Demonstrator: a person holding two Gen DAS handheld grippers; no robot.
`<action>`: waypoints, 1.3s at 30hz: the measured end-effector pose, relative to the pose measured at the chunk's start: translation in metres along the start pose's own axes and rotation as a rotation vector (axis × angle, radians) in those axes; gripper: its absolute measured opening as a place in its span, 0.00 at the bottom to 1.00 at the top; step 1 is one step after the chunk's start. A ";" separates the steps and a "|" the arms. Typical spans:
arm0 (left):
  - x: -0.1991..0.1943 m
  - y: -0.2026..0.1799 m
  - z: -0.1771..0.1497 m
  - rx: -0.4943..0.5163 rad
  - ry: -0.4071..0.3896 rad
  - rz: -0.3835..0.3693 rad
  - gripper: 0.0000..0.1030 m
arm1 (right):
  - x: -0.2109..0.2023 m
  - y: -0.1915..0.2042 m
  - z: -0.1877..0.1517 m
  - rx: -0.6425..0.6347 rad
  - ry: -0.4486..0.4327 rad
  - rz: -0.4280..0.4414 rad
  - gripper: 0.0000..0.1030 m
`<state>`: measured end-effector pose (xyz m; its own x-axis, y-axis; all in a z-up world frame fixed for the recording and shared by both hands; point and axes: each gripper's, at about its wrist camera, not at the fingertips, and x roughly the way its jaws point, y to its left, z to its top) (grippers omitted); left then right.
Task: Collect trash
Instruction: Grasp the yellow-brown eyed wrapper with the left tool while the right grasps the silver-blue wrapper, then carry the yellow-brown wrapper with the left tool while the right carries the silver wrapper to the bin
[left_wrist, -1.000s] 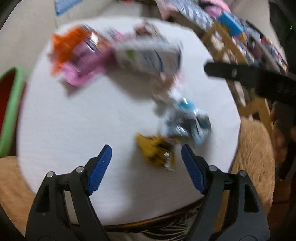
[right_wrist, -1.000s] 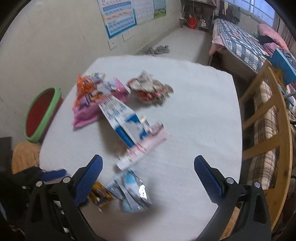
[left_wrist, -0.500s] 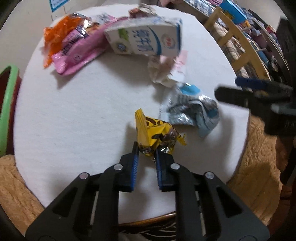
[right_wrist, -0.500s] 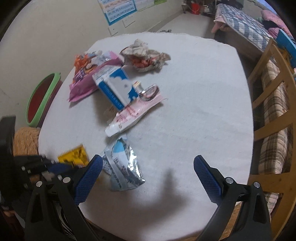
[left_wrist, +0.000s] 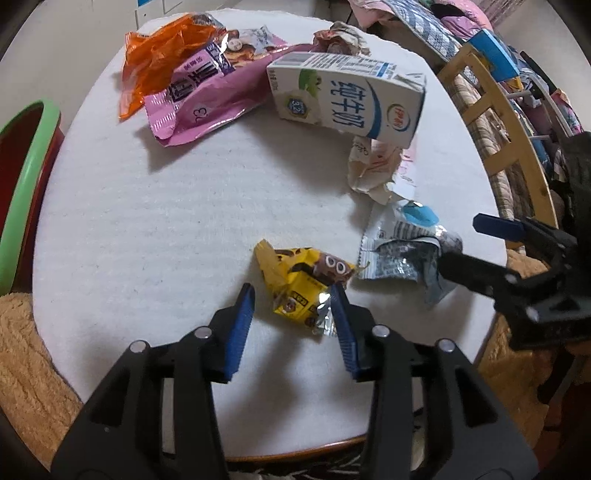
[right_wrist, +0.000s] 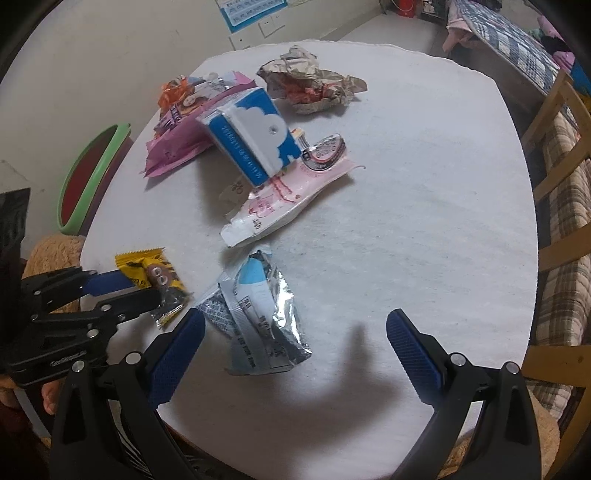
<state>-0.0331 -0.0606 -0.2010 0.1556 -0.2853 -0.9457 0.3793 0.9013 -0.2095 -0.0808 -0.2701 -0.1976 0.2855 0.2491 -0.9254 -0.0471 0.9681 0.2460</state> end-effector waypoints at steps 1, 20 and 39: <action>0.004 -0.002 0.000 -0.001 0.006 0.000 0.39 | 0.000 0.001 0.001 -0.002 0.001 0.000 0.90; -0.018 0.010 0.005 -0.031 -0.085 0.042 0.23 | 0.018 0.023 0.005 0.013 0.010 0.091 0.33; -0.108 0.023 0.023 -0.075 -0.349 0.119 0.23 | -0.052 0.075 0.025 -0.071 -0.166 0.168 0.17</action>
<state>-0.0201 -0.0164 -0.0984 0.5009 -0.2590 -0.8258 0.2737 0.9526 -0.1327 -0.0751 -0.2114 -0.1238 0.4213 0.4050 -0.8115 -0.1728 0.9142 0.3666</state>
